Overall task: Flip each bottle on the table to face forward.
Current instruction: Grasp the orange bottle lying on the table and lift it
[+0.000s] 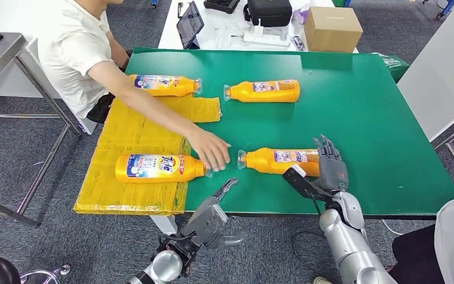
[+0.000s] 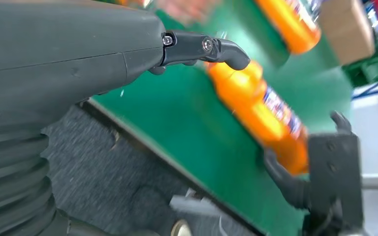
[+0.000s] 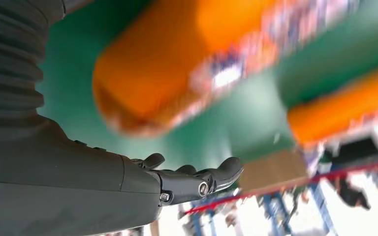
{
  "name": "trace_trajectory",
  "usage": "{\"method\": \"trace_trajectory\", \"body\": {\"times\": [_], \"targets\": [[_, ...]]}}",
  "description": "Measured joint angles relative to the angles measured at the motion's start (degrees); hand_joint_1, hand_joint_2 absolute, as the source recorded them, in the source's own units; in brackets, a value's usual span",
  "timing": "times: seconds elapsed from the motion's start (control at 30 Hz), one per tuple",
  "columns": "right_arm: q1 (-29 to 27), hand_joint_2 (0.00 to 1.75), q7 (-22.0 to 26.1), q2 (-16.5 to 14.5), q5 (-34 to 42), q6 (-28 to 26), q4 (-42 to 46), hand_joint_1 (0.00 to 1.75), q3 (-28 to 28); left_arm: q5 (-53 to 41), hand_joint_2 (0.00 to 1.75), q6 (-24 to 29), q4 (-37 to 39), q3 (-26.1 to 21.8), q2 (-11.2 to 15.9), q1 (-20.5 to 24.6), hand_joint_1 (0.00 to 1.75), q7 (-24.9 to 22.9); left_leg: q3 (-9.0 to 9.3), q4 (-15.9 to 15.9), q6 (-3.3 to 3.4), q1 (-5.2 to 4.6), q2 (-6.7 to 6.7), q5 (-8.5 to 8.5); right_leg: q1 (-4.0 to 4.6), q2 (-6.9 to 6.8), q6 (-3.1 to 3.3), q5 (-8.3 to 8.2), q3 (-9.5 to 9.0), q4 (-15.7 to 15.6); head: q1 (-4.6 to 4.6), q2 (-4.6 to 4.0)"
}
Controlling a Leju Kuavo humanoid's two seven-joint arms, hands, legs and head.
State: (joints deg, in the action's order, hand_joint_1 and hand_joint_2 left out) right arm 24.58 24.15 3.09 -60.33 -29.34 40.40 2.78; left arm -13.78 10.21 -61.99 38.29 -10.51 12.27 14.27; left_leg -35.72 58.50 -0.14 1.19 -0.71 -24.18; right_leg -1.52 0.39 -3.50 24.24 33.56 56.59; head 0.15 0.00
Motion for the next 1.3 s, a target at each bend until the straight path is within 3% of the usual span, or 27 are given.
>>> {"method": "trace_trajectory", "body": {"times": [0.33,0.73,0.97,1.0,1.1,1.13,1.3], "targets": [[2.85,1.75,-5.16,1.6,-1.57,6.22,-4.57,0.0,-8.7,1.19,1.75,-3.26,1.24,0.0,-0.05,0.02,0.0,-1.07,0.02,0.0,0.0,0.0,0.06,-0.01,0.0,0.02,0.0,0.0,0.0,0.0,0.02,0.0],[3.8,1.75,-16.58,4.02,-7.82,2.64,-4.53,0.0,-17.99,1.15,1.75,-5.03,-1.18,0.0,-0.07,-0.93,0.0,-1.8,0.11,0.0,0.01,0.0,0.06,0.01,0.0,0.02,-0.02,-0.02,-0.08,0.0,0.02,0.0],[4.09,1.75,-21.02,4.08,-8.89,5.36,-3.96,0.0,-20.22,1.79,1.75,-5.38,-2.38,-0.01,-0.07,-1.53,0.0,-2.46,0.13,0.0,0.01,0.0,0.06,0.01,0.0,0.02,-0.02,-0.02,-0.11,-0.01,0.01,0.0],[4.14,1.75,-21.27,4.09,-8.93,5.55,-3.93,0.33,-20.38,1.81,1.75,-5.4,-2.53,-0.02,-0.07,-1.6,0.0,-2.5,0.14,0.0,0.01,0.0,0.06,0.01,0.0,0.02,-0.02,-0.02,-0.12,-0.01,0.01,0.0],[4.2,1.75,-21.39,4.13,-8.52,6.2,-3.97,1.61,-20.53,1.87,1.75,-5.25,-2.87,-0.05,-0.07,-1.76,0.0,-2.55,0.15,0.0,0.02,0.0,0.06,0.02,0.0,0.02,-0.03,-0.03,-0.13,-0.01,0.01,0.0],[4.25,1.75,-21.24,4.17,-8.19,6.7,-4.14,1.71,-20.54,1.92,1.75,-5.16,-2.91,-0.07,-0.07,-1.78,0.0,-2.56,0.16,0.0,0.02,0.0,0.06,0.02,0.0,0.02,-0.03,-0.03,-0.13,-0.01,0.01,0.0],[5.5,1.75,-19.6,4.67,-6.24,8.63,-6.37,1.75,-20.57,2.53,1.75,-4.87,-2.93,-0.11,-0.07,-1.75,0.0,-2.53,0.19,0.01,0.03,0.0,0.04,0.02,0.0,0.01,-0.03,-0.03,-0.16,-0.01,0.02,0.0]]}}
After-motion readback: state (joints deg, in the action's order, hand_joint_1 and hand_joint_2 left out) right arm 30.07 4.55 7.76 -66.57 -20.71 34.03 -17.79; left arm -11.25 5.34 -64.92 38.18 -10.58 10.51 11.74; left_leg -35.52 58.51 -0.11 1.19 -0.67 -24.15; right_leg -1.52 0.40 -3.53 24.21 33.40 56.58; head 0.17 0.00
